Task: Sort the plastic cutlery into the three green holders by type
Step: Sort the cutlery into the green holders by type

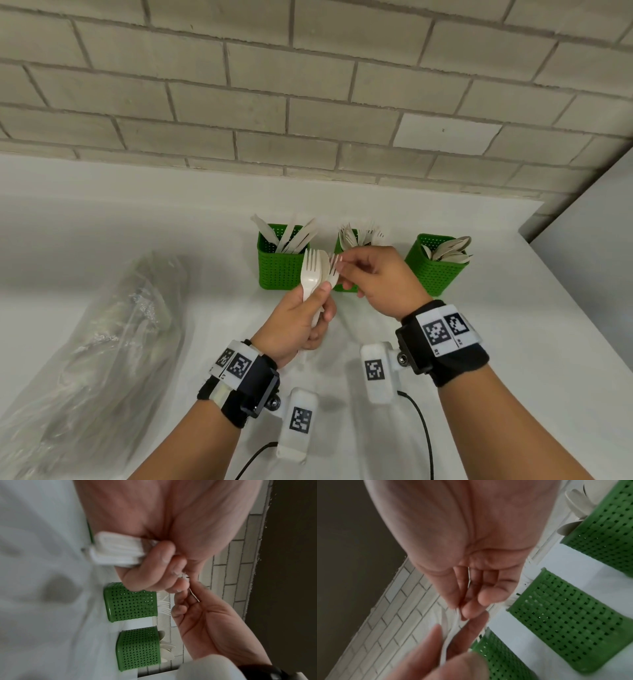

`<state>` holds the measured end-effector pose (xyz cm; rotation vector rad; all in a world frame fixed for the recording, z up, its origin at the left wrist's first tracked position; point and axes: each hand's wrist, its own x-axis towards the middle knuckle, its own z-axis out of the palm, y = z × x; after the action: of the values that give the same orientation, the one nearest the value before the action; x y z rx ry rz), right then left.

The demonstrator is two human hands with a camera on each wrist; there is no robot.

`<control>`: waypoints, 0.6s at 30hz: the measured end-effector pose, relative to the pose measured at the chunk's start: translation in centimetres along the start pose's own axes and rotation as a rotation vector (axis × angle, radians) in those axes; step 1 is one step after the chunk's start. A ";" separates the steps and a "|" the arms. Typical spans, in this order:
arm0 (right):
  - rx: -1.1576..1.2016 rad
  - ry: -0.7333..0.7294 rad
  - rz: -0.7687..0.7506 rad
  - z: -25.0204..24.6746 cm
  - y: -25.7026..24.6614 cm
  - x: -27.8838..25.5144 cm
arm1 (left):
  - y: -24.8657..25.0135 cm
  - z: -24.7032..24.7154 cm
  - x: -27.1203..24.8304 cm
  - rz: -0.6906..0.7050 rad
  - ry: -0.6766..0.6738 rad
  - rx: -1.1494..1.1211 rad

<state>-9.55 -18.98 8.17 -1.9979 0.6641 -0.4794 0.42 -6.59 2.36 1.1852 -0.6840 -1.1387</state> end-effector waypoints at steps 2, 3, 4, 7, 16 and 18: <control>-0.031 0.209 -0.016 -0.4 0.6 0.3 | 0.0 0.0 0.0 0.004 0.061 -0.008; 0.021 0.341 0.001 -0.9 0.6 0.4 | -0.1 -0.1 0.1 0.005 0.105 -0.010; 0.112 0.440 0.019 -1.5 0.5 0.5 | -0.3 -0.4 0.2 0.006 0.158 0.000; 0.309 0.435 0.014 -2.6 -0.3 0.5 | -1.0 -1.3 0.8 0.032 0.296 0.150; 0.128 0.029 0.015 0.7 -0.2 -0.2 | -0.7 -0.4 0.6 0.188 0.068 0.434; -0.002 0.037 -0.027 1.1 0.1 -0.1 | -0.8 -0.4 0.6 0.188 0.043 0.469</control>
<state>-9.07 -18.21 7.59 -2.0065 0.6617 -0.5331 0.71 -6.95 1.37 1.4955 -1.0428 -0.8131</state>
